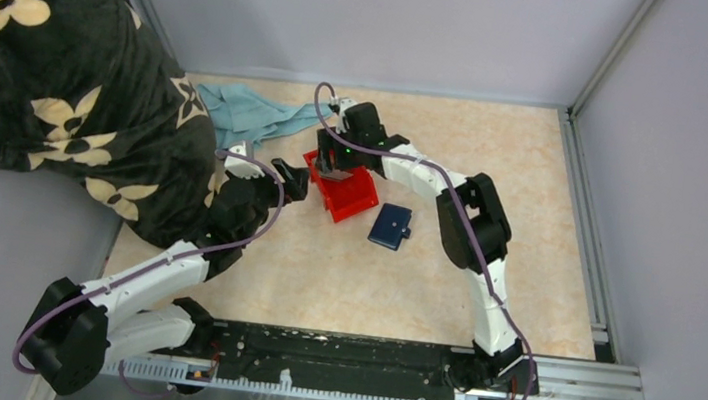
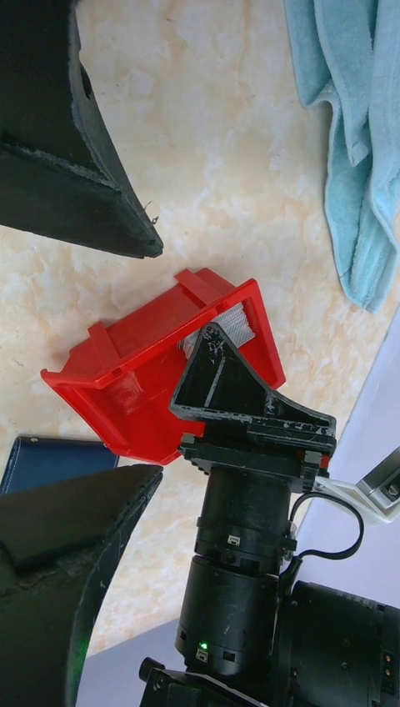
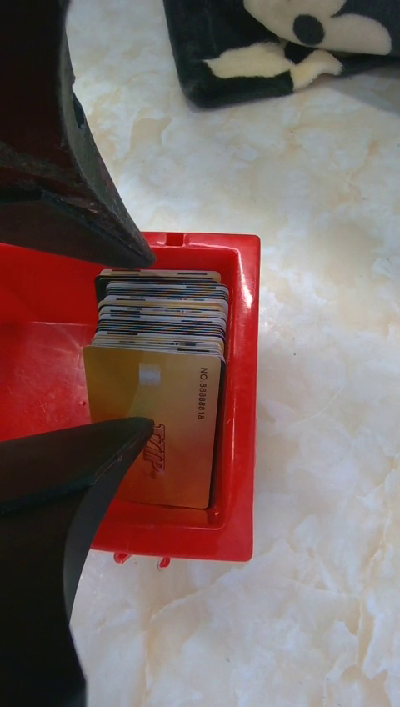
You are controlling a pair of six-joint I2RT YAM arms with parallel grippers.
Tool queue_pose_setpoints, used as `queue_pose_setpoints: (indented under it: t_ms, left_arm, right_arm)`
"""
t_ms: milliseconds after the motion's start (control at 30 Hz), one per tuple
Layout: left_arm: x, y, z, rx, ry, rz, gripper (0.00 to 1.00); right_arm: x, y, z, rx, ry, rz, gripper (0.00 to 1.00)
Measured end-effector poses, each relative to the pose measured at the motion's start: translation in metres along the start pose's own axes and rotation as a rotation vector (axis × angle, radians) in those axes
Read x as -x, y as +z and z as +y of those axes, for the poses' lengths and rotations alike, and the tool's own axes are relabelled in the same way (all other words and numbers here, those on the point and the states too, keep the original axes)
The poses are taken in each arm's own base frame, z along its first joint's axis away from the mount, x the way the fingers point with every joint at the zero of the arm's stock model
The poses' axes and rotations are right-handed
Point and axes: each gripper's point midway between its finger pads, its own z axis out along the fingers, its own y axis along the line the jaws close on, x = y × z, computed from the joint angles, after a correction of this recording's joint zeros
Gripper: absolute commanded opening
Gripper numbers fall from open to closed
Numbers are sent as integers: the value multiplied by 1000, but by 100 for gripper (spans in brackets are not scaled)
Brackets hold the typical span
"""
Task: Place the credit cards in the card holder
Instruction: Pick up the credit card from the storage box.
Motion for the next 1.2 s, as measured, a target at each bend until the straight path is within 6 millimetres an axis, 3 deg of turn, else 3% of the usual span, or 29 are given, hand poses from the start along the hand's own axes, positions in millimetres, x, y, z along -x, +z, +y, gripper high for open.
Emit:
queue_pose_setpoints:
  t_ms: [367,1200]
  left_arm:
    - [-10,4,4,16,8,26,98]
    - [-20,8,9,35,13,54,98]
  right_arm:
    - [-1,-2,-1,23,32,9,47]
    - [7,-7,3,32,37,19,26]
